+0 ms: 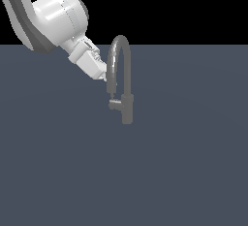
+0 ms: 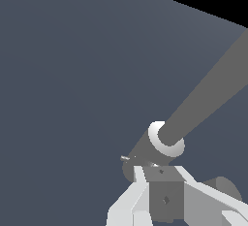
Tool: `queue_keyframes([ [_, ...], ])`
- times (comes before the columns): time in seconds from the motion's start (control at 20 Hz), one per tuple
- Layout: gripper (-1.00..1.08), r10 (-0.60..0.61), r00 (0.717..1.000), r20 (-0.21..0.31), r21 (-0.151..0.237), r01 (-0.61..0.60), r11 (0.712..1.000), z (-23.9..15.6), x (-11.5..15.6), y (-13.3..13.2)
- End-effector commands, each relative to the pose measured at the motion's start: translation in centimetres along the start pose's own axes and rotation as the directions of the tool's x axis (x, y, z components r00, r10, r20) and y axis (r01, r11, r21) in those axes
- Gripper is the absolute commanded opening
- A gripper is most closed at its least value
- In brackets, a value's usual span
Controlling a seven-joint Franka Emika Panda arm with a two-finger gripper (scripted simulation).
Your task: Turn on the faucet by rotating a designated handle.
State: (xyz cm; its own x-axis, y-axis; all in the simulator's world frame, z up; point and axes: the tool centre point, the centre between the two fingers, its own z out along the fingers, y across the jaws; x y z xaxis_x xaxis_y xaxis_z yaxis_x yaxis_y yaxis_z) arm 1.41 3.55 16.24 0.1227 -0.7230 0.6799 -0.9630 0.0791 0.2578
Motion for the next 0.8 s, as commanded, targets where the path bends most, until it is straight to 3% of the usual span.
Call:
queue_keyframes([
  [0.0, -1.00, 0.126, 0.992, 0.000, 0.000, -0.126, 0.992, -0.1, -0.1, 0.7],
  [0.4, -1.00, 0.127, 0.992, 0.000, 0.000, -0.127, 0.992, -0.3, -0.4, 3.1],
  [0.5, -1.00, 0.137, 0.991, 0.002, 0.005, -0.137, 0.991, -0.3, 0.2, 2.5],
  [0.75, -1.00, 0.134, 0.991, 0.001, 0.003, -0.134, 0.991, 0.3, -0.9, 3.9],
])
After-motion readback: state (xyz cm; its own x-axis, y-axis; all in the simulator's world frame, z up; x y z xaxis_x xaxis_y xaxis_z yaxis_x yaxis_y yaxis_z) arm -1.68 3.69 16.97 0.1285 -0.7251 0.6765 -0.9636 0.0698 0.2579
